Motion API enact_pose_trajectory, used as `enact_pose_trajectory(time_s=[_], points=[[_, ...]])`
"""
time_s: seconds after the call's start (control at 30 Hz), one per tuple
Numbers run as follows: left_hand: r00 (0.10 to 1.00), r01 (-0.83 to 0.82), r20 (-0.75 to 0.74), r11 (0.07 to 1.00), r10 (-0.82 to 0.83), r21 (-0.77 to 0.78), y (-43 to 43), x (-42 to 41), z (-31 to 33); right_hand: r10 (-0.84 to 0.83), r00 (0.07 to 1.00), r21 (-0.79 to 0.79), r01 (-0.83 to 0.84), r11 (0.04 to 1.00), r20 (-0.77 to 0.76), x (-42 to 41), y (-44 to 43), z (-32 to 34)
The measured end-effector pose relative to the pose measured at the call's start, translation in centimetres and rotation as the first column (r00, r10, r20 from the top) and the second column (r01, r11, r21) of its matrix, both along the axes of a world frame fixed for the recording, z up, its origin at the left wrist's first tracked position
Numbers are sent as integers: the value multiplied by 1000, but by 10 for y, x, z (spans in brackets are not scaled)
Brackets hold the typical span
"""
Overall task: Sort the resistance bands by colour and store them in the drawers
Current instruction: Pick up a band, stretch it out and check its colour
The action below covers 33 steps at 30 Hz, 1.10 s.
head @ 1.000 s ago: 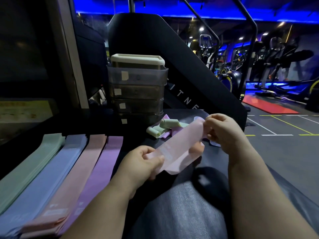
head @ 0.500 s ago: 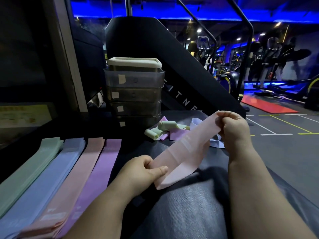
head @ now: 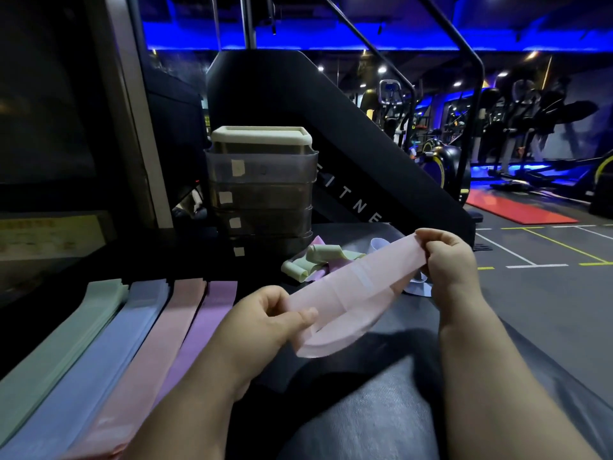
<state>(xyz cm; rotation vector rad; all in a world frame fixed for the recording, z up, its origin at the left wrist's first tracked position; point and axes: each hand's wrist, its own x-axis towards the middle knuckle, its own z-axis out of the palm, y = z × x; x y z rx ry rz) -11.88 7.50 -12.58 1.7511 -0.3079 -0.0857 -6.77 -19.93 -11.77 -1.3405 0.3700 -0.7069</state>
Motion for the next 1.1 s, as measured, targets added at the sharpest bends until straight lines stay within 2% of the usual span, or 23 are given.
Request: enact_pose_trajectory(time_s=[0.17,0.3,0.47,0.6,0.73,0.9,1.03,1.1], points=[[983,-150,139,959,119,240,27,-5,12,76,997,-101,-75,992,6,-2,14,2],[990,-119,93,972,101,202,57,-11,18,190,982,-146,-187,971,4,-1,34,-2],[983,-182,26,982,181,44,91,-23,19,307,950,-168,-313,935,-62,-2,58,-4],[956,-288,109,941,272,177,122,-31,20,369,924,-178,-382,907,-104,-8,79,-2],[898,-437,236,817,372,376,149,-41,20,440,894,-175,-448,877,-88,-17,96,1],[829,-557,310,732,466,392,170,-52,17,481,868,-249,-497,831,-124,-16,116,-2],[834,-545,306,771,459,329,186,-54,11,476,865,-225,-501,836,-159,-5,129,-4],[839,-538,287,787,463,303,196,-50,8,532,828,-168,-559,812,-178,-2,139,-1]])
